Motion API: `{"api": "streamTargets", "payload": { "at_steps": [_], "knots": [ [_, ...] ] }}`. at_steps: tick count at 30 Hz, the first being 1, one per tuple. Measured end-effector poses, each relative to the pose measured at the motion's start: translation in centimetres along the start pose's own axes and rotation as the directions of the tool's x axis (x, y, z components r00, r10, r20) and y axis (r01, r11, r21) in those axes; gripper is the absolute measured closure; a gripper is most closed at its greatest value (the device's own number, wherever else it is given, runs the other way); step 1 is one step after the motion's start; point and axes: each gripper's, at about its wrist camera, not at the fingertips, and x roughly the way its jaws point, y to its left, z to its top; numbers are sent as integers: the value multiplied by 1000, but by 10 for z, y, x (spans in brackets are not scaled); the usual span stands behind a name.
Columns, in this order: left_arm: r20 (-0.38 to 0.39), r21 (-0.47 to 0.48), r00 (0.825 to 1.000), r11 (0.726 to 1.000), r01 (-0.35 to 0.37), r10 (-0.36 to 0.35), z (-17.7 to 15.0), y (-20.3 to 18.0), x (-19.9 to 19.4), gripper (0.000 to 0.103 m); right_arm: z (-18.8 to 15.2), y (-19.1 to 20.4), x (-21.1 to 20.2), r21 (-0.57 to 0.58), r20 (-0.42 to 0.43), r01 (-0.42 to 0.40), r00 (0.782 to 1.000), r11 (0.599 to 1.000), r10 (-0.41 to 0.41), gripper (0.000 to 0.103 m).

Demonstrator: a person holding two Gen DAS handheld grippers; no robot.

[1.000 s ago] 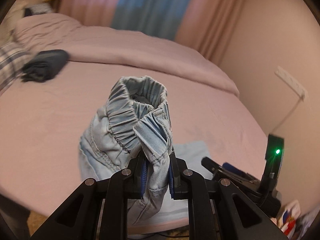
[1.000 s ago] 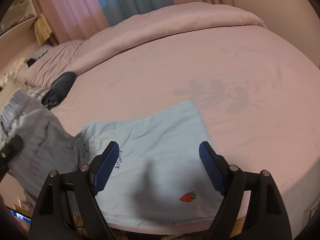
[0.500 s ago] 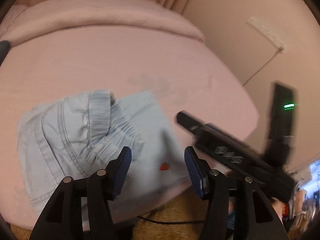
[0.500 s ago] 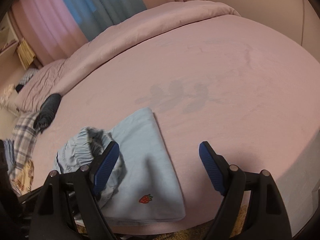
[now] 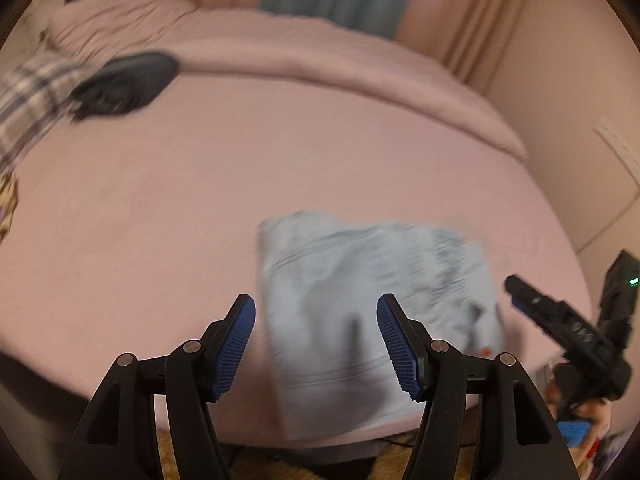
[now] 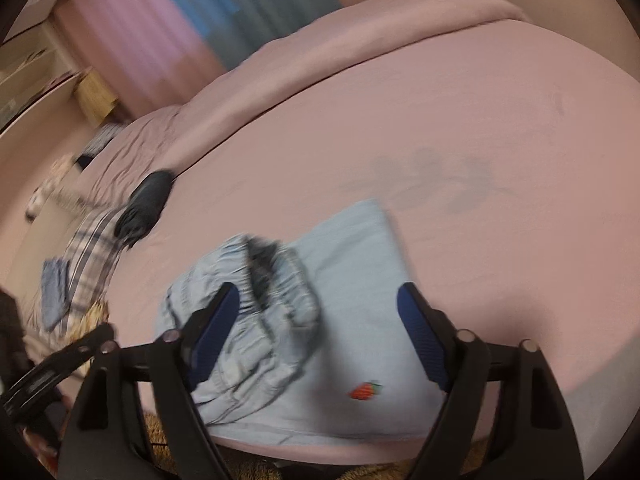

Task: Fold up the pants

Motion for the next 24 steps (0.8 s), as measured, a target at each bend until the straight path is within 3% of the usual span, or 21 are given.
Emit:
{"api": "streamTargets", "payload": {
  "at_steps": [4, 9, 11, 13, 14, 15, 18, 20, 24],
  "knots": [
    [-58, -32, 997, 999, -44, 42, -10, 12, 21, 40, -11, 15, 30, -28, -105, -32, 994, 999, 29, 43],
    [-99, -31, 993, 997, -66, 63, -15, 14, 30, 40, -20, 20, 62, -82, -172, 69, 982, 994, -82, 37],
    [-104, -28, 993, 998, -61, 58, -16, 13, 31, 40, -18, 19, 64, -87, -149, 53, 987, 995, -65, 37],
    [-105, -32, 993, 998, -55, 51, -15, 14, 31, 40, -17, 16, 61, -70, -126, -9, 992, 997, 0, 72],
    [-102, -34, 993, 998, -55, 52, -14, 15, 31, 40, -15, 13, 56, -58, -103, 1, 995, 998, -7, 91],
    [-98, -33, 994, 998, -57, 53, -11, 15, 32, 40, -13, 12, 51, -51, -88, 9, 996, 999, -13, 92],
    [-74, -21, 996, 999, -44, 43, -4, 13, 28, 40, -3, 9, 23, 23, -3, -123, 992, 992, 123, 92],
    [-49, -6, 998, 999, -34, 33, -1, 9, 23, 40, 3, 10, 1, 33, 54, -167, 985, 985, 165, 92],
    [-6, 29, 1000, 999, 27, -26, 5, -7, 13, 40, 6, 16, -37, -15, 166, -51, 985, 999, 53, 92]
  ]
}}
